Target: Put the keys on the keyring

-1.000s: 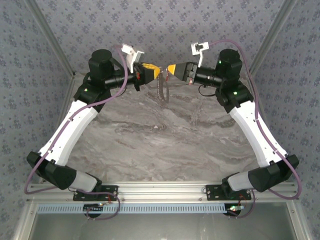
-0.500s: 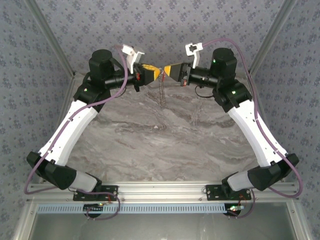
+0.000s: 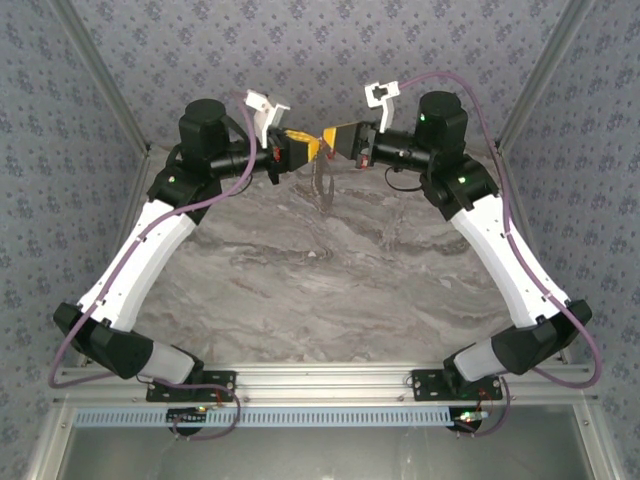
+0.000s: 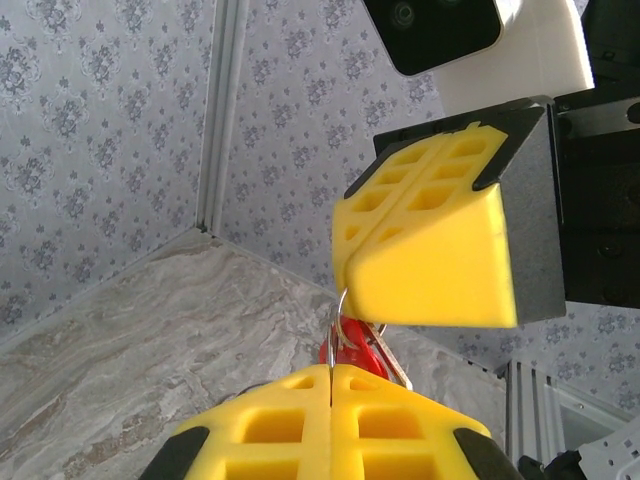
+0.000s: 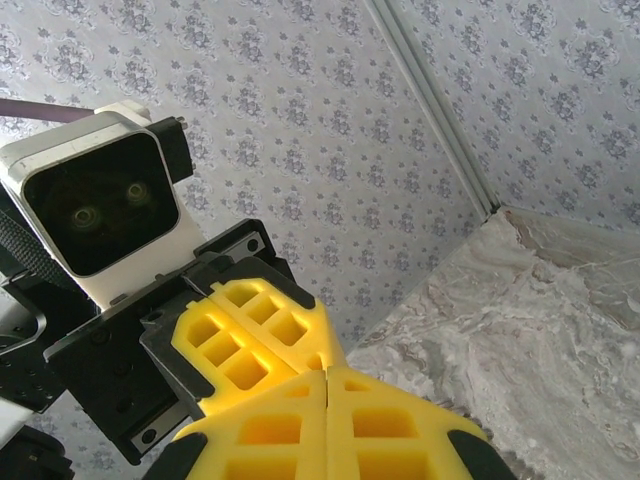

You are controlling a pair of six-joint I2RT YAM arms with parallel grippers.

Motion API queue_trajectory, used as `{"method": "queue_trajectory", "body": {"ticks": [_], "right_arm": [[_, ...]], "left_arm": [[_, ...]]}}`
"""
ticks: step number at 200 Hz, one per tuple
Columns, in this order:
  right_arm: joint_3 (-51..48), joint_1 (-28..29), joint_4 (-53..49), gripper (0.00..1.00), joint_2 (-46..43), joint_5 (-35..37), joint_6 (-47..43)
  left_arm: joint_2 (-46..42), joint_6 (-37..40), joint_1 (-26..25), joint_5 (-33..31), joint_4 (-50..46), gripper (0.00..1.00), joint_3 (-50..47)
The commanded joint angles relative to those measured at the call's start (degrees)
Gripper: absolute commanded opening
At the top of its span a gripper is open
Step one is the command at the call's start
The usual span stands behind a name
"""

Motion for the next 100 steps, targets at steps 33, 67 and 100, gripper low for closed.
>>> {"method": "queue_trajectory", "body": {"ticks": [33, 67, 100], "right_arm": [[2.4, 1.1, -3.3, 0.00, 0.9, 1.2, -2.7], [2.2, 1.4, -5.5, 0.00, 0.7, 3.9, -4.2], [1.3, 1.1, -7.0, 0.00, 0.4, 7.6, -4.8]], "left_arm": [[0.4, 1.1, -0.4, 1.3, 1.5, 0.00, 2.9], [0.3, 1.0, -0.4, 1.7, 1.7, 0.00, 3.2], [0.1, 0.7, -0.4, 2.5, 2.1, 0.00, 3.3]]}}
